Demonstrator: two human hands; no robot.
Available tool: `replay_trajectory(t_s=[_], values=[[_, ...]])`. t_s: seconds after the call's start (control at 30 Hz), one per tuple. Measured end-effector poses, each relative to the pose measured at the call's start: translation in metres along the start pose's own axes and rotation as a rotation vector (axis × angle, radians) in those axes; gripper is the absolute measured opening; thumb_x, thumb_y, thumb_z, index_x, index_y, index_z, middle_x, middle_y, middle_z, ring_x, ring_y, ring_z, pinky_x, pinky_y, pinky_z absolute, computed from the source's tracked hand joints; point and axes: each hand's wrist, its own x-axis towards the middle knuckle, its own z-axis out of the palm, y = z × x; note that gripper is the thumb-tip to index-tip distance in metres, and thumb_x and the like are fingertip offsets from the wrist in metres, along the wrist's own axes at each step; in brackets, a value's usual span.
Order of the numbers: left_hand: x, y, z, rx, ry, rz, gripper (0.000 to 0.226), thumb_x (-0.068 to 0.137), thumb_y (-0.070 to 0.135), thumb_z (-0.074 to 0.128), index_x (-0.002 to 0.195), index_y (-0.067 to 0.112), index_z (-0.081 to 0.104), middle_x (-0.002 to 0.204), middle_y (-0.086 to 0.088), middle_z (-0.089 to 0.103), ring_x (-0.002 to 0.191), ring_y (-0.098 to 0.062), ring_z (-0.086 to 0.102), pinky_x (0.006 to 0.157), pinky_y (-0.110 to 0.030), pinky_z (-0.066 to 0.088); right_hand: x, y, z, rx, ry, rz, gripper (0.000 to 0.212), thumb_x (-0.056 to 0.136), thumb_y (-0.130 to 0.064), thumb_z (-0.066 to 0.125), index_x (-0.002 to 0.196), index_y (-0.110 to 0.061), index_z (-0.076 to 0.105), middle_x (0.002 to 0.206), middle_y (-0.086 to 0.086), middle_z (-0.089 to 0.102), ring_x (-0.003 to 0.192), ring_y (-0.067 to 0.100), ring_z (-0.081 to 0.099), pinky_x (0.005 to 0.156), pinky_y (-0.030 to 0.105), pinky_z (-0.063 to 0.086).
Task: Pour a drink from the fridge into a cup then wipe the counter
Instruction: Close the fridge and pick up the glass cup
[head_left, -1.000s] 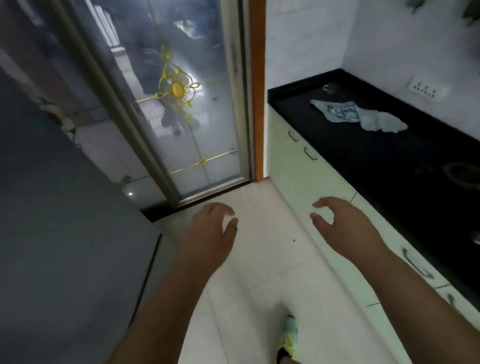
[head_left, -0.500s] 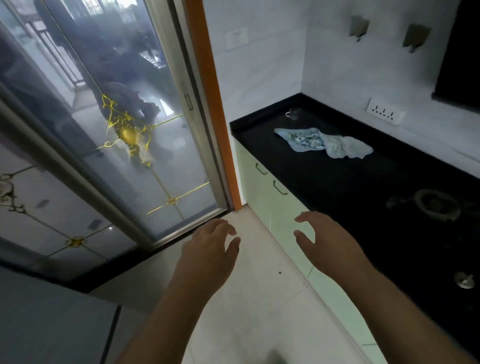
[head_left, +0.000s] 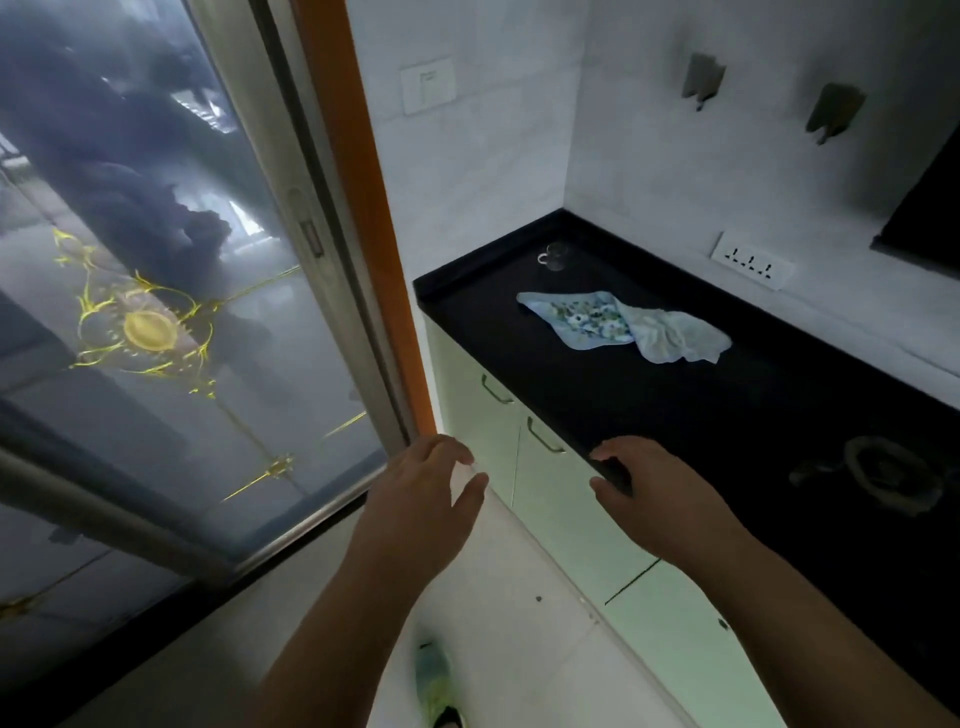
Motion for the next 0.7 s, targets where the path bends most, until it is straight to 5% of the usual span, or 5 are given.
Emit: replay_trajectory(t_s=[0.17,0.53,0.7], values=[[0.092,-0.037,-0.024,-0.014,-0.034,0.082,0.028,0.104,0.043,0.056,0.124,0.025,0.063,0.126,0.009,0.06,0.115,-0.012,0.06,0.102,-0.036,0.054,0.075,-0.041,0.003,0.015,0.065,0.06,0.041,0.096,-0.036,0.069,0.135,-0.028,0.06,0.143,-0.003,0.059,0.125,0.019,0.061,0.103,0.036,0.05],[0.247,-0.067,-0.028,-0.031,-0.168,0.123,0.026,0.101,0.044,0.063,0.121,0.028,0.063,0.122,0.015,0.053,0.103,-0.007,0.059,0.091,-0.027,0.051,0.201,-0.054,0.02,0.079,0.04,0.203,0.046,0.096,-0.038,0.069,0.139,-0.028,0.056,0.144,-0.001,0.056,0.123,0.018,0.061,0.102,0.035,0.049],[0.326,-0.068,-0.015,0.106,-0.221,0.15,0.029,0.1,0.038,0.062,0.126,0.027,0.064,0.132,0.007,0.057,0.121,-0.014,0.054,0.101,-0.036,0.051,0.286,-0.037,0.017,0.093,0.021,0.195,0.045,0.098,-0.041,0.066,0.14,-0.03,0.055,0.141,-0.002,0.056,0.117,0.017,0.061,0.094,0.032,0.046]])
